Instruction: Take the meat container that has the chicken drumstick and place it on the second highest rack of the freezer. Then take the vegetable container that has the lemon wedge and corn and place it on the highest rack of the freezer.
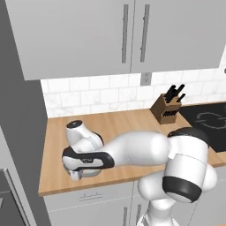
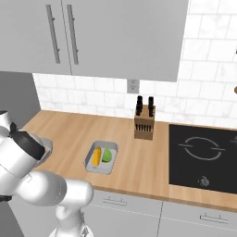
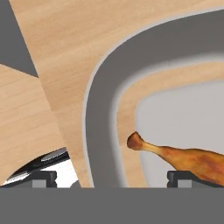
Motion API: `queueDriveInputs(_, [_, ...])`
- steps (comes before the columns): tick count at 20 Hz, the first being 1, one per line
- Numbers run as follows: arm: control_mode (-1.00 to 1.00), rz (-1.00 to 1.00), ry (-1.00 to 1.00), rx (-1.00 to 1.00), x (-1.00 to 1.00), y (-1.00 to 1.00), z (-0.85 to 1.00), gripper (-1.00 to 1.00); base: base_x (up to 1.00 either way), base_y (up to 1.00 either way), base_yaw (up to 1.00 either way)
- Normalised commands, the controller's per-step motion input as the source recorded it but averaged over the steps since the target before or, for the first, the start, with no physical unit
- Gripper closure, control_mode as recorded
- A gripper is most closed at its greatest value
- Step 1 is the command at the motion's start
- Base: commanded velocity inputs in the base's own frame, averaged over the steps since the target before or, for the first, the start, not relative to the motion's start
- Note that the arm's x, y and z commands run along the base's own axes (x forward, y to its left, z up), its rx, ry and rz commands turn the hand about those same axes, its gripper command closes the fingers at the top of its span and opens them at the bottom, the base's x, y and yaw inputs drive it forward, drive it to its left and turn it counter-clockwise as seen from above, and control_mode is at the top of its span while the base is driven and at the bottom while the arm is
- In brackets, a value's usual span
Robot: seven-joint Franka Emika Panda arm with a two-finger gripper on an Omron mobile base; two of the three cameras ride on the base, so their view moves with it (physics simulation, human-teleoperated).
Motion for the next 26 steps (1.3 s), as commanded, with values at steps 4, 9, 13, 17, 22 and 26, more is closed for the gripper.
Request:
queueDriveInputs(4, [-1.0, 0.01, 0.0, 0.0, -0.07, -0.01, -0.04, -1.0, 0.0, 0.0, 0.0])
queueDriveInputs(9, [-1.0, 0.0, 0.02, 0.0, 0.12, -0.08, -0.22, -1.0, 0.0, 0.0, 0.0])
queueDriveInputs(13, [-1.0, 0.0, 0.0, 0.0, 0.0, 0.0, -0.19, -1.0, 0.0, 0.0, 0.0])
queueDriveInputs(17, [-1.0, 0.0, 0.0, 0.0, 0.0, 0.0, -0.24, -1.0, 0.0, 0.0, 0.0])
queueDriveInputs(22, [-1.0, 0.0, 0.0, 0.0, 0.0, -0.01, -0.22, -1.0, 0.0, 0.0, 0.0])
queueDriveInputs(26, [-1.0, 0.0, 0.0, 0.0, 0.0, 0.0, -0.01, 1.0, 0.0, 0.0, 0.0])
